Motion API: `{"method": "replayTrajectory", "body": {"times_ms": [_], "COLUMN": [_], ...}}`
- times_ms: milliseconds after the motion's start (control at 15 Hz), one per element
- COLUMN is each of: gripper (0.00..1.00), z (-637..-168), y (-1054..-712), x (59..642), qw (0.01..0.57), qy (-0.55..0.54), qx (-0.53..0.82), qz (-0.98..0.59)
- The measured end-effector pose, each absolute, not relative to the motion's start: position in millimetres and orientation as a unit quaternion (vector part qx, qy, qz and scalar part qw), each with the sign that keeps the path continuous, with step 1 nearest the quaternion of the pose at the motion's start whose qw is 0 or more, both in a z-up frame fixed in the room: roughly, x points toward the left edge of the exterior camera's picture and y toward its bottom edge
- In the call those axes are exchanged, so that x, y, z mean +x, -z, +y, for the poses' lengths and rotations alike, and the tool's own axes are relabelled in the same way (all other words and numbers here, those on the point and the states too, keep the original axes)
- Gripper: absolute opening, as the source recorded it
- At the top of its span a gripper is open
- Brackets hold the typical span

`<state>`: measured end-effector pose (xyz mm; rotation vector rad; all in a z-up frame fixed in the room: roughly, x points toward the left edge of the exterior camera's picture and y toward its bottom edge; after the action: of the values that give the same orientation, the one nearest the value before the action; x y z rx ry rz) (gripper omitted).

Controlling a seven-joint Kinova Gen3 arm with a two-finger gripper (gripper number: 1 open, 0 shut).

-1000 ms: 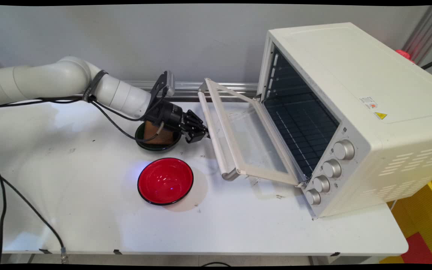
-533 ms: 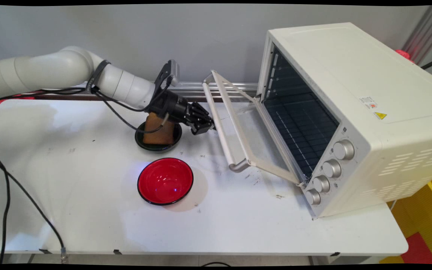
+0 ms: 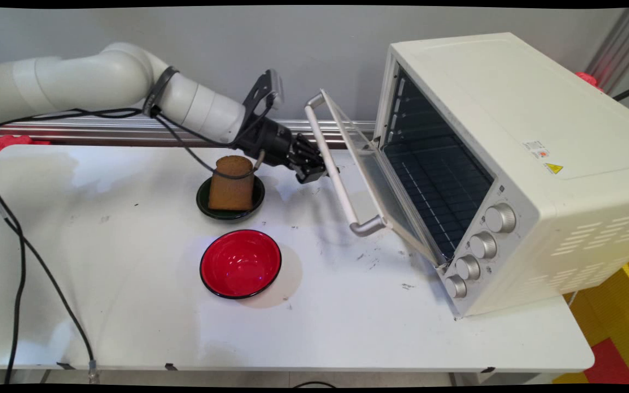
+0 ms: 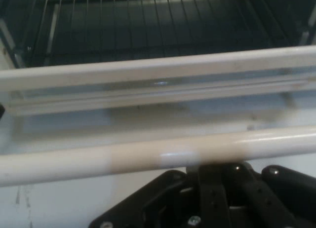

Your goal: Close the oven

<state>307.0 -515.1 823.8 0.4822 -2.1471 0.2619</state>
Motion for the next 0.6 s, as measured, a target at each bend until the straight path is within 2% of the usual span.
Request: {"method": "replayTrajectory", "body": {"times_ms": [600], "gripper": [0.0], "z": [-535], "y": [-847], "x": [259], "qw": [0.44], "qy": [-0.11], "qx": [0.202], "qz": [-0.868]}}
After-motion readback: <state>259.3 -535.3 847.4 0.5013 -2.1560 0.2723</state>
